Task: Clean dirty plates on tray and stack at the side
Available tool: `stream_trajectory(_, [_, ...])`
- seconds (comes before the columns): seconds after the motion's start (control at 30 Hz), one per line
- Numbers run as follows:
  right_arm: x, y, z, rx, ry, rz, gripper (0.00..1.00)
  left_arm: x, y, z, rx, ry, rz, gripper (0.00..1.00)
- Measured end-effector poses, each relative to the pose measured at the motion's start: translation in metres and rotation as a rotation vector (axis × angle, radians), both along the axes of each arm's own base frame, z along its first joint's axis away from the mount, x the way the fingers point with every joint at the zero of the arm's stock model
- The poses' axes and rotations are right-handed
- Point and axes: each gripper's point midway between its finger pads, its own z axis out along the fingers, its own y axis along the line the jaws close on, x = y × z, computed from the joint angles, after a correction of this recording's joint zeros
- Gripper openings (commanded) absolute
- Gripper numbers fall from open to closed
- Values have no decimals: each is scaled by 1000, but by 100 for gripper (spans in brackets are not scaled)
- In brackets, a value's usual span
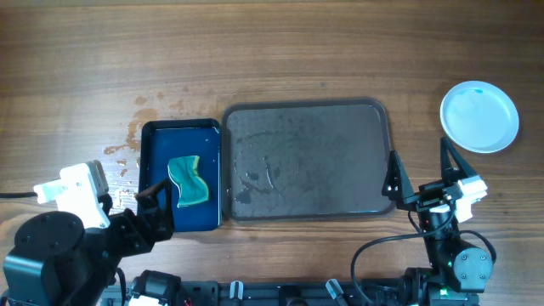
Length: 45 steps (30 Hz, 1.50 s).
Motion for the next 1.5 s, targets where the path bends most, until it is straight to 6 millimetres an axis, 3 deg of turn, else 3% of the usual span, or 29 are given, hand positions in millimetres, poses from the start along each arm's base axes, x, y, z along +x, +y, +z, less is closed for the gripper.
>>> stream_trajectory(0.3, [-5,0,-9,1,4,-3,100,0,0,0,0,0,0,100])
stream_trajectory(0.67, [9,-1,-86,-68,306,-19,100,0,0,0,0,0,0,100])
stream_trajectory(1.5, [9,-1,-88,-78,312,-20,100,0,0,0,0,0,0,100])
